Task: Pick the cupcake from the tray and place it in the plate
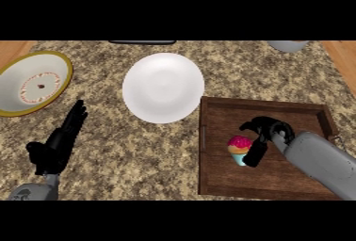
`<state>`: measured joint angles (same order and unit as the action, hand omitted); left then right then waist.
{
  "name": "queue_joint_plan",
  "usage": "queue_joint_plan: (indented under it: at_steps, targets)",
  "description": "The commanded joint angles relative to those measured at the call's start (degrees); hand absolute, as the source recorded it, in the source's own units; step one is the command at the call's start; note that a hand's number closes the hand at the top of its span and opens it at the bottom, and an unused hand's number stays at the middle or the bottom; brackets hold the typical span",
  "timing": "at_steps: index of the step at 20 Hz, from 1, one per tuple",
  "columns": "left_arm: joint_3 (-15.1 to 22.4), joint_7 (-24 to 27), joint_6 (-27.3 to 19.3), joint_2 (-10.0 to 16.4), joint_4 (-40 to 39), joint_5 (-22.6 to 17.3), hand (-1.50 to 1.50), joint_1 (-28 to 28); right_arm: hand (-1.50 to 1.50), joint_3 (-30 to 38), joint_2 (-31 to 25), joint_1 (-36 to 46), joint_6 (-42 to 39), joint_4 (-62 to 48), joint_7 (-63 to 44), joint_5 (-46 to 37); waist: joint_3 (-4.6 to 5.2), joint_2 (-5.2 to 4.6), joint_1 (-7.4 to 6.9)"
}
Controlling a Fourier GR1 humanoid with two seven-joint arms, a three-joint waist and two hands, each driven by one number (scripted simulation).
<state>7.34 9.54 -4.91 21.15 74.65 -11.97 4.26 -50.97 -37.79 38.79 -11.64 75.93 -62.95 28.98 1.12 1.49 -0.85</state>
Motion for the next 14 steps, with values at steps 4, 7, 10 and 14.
queue_joint_plan:
  at_steps: [4, 7, 10, 14]
  targets:
    - [-0.4, 0.3, -0.8, -0.1, 2.4, 0.8, 0.00, -1.6, 1.50, -4.2, 2.5, -5.5, 0.7, 1.1, -5.6, -0.8, -1.10, -1.24, 0.60]
    - [-1.2, 1.3, 1.5, 0.6, -0.6, 0.4, 0.00, -1.3, 1.50, -2.1, 1.7, -2.2, -1.8, -2.5, -2.4, -3.2, -1.08, -1.62, 0.32]
    - [-1.5, -1.0, -0.2, 0.6, 0.3, 0.1, 0.00, -1.4, 1.50, -3.1, 3.9, -1.1, 22.3, -0.6, -12.0, -15.4, -0.63, 0.53, 2.99]
    - [-2.2, -1.6, -1.1, 0.7, -0.7, 0.0, 0.00, -2.9, 1.50, -0.9, -0.2, 0.4, 28.8, -3.9, -11.1, -22.4, 0.10, 3.52, 6.63]
